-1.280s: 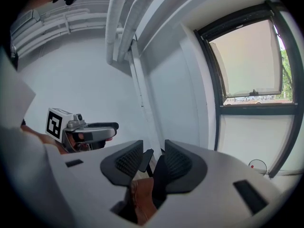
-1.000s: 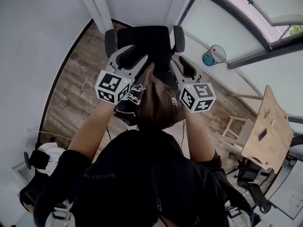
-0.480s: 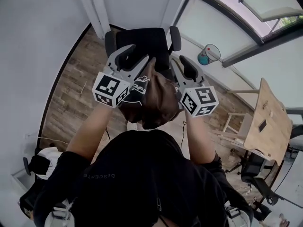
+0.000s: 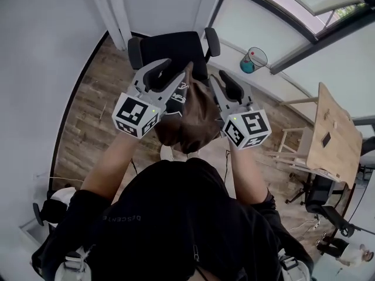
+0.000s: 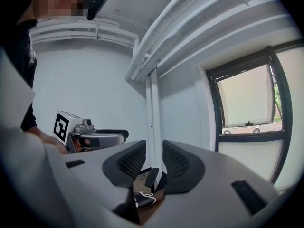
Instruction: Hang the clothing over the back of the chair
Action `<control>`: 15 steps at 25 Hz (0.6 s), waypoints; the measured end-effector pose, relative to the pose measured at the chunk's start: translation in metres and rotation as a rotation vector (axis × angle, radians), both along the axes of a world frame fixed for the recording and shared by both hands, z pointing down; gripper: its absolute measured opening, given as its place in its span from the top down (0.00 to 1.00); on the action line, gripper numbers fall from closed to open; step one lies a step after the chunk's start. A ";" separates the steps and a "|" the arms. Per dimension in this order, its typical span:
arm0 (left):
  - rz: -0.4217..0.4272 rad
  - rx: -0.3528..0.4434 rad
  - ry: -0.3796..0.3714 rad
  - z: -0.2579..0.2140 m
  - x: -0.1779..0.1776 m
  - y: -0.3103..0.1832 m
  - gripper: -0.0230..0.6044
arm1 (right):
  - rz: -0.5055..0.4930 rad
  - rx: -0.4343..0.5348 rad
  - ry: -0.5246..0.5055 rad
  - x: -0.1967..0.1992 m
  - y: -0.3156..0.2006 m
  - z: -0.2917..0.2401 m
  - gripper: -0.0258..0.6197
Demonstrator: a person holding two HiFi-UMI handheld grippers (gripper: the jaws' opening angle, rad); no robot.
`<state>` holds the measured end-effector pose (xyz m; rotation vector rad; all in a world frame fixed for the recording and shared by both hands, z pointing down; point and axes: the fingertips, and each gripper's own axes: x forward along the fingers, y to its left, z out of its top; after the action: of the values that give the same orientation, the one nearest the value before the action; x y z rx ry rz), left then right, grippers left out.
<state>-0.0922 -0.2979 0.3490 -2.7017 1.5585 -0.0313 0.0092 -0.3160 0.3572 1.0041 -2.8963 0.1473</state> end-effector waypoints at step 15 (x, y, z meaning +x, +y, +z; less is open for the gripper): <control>0.057 0.031 0.042 -0.015 0.071 0.064 0.79 | -0.096 0.078 -0.009 0.051 0.067 -0.019 0.90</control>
<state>-0.0208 -0.2340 0.3337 -2.7387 1.4790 0.0500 0.0604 -0.2486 0.3384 0.8744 -2.9726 0.0335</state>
